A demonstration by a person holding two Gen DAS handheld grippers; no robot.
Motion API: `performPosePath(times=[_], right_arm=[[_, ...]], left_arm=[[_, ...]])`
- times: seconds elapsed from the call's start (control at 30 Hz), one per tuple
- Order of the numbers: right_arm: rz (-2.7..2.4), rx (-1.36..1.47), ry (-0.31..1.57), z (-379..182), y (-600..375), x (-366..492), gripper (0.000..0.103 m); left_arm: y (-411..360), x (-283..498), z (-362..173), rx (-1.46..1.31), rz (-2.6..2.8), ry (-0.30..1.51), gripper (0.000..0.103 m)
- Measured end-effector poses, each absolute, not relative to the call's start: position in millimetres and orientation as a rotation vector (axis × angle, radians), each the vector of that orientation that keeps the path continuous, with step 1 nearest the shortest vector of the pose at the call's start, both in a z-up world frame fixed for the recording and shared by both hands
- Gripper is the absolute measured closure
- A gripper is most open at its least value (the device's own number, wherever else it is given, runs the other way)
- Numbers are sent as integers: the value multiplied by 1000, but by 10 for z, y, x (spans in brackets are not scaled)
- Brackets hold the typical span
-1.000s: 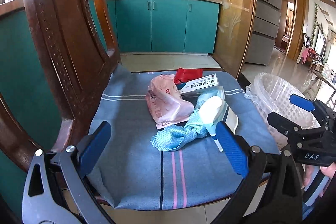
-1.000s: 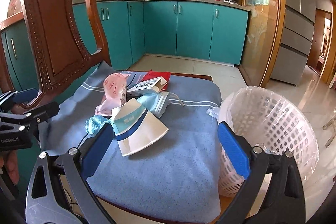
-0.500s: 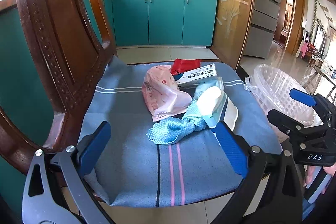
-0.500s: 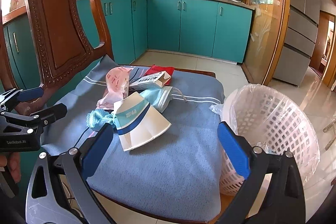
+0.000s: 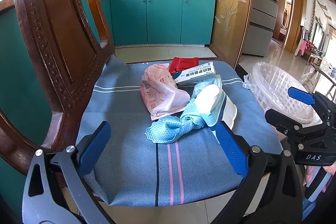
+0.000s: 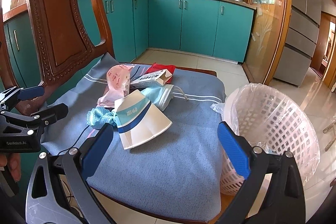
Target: Collect trash
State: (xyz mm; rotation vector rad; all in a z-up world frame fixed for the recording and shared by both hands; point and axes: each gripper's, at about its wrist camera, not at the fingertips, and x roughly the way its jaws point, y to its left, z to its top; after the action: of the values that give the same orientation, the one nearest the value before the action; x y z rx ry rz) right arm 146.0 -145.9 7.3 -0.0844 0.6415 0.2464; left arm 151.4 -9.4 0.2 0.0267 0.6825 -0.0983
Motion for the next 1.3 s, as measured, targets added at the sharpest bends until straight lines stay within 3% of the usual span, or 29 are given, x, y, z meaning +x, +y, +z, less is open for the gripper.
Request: performPosePath(times=[0.5,0.83,0.93,1.03,1.07,1.13,1.17,1.2,1.3], right_arm=[[253,-97,651,57,-1424,1467,6],[254,-94,663,32,-1431,1481,6],[255,-92,667,22,-1436,1489,6],[260,-94,675,-1,-1428,1502,6],[261,-97,680,-13,-1419,1507,6],[263,-104,685,-29,-1412,1517,6],[263,-107,687,-38,-1409,1522,6],[263,-109,690,-48,-1407,1527,6],[269,-97,704,-72,-1427,1550,6]], left_arm=[[-157,1532,-70,56,-110,713,4],[-234,1889,-484,183,-160,806,4],[-218,2036,-610,177,-173,835,8],[-193,2173,-745,139,-207,889,27],[-187,2203,-788,129,-219,906,37],[-191,2237,-858,119,-236,933,61],[-197,2244,-887,114,-244,948,83],[-231,2229,-885,130,-245,946,99],[-313,2121,-737,132,-297,927,100]])
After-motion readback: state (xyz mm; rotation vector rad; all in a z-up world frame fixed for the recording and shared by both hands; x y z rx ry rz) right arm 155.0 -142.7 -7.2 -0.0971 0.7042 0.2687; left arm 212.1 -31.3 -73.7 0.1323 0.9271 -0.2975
